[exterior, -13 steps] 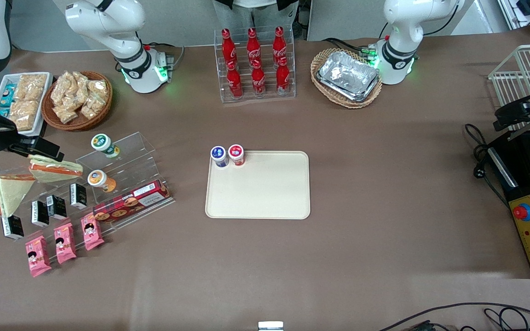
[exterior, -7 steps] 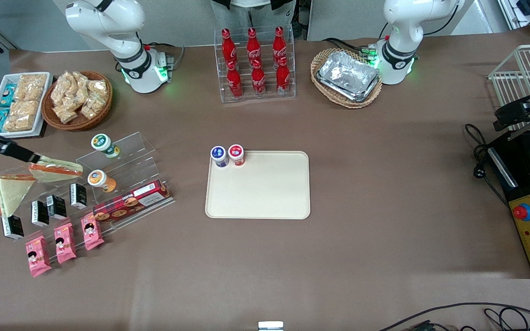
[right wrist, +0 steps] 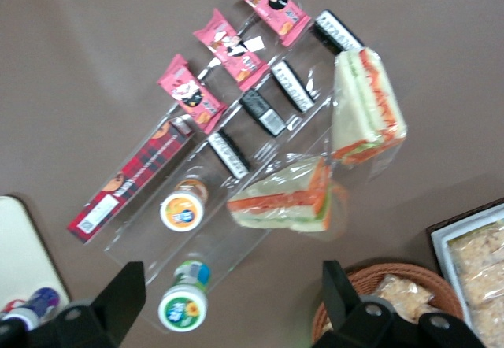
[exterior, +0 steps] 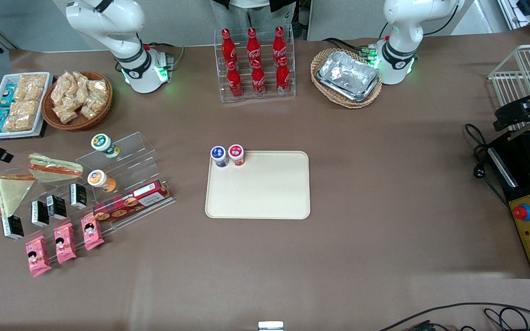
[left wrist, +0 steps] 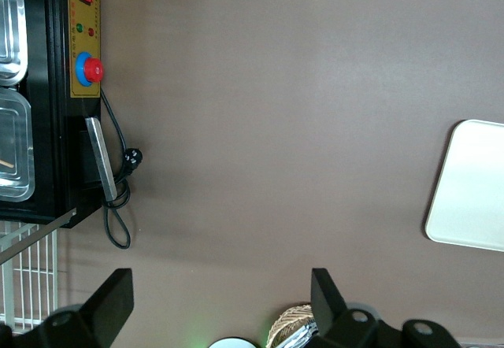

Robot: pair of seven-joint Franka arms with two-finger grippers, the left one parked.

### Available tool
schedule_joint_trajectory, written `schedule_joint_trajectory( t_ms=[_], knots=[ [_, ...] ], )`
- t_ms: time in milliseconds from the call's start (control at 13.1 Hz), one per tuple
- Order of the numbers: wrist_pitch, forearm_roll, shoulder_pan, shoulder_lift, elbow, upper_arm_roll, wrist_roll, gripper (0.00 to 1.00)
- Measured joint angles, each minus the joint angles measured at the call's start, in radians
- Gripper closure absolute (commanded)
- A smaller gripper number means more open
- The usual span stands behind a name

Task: Place sandwich on tray
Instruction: 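Lower the open right gripper around the wrapped sandwich's edge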

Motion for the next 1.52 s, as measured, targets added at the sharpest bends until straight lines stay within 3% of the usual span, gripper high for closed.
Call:
schedule_joint_trajectory(
  t_ms=[761,1142,1523],
  knots=[
    [0.156,0.023,-0.195,0.089,-0.02,-0.008,-0.312,0.0],
    [0.324,0.023,-0.229,0.154,-0.104,-0.008,-0.43,0.0],
    [0.429,0.024,-0.237,0.208,-0.161,-0.009,-0.445,0.0]
  ],
)
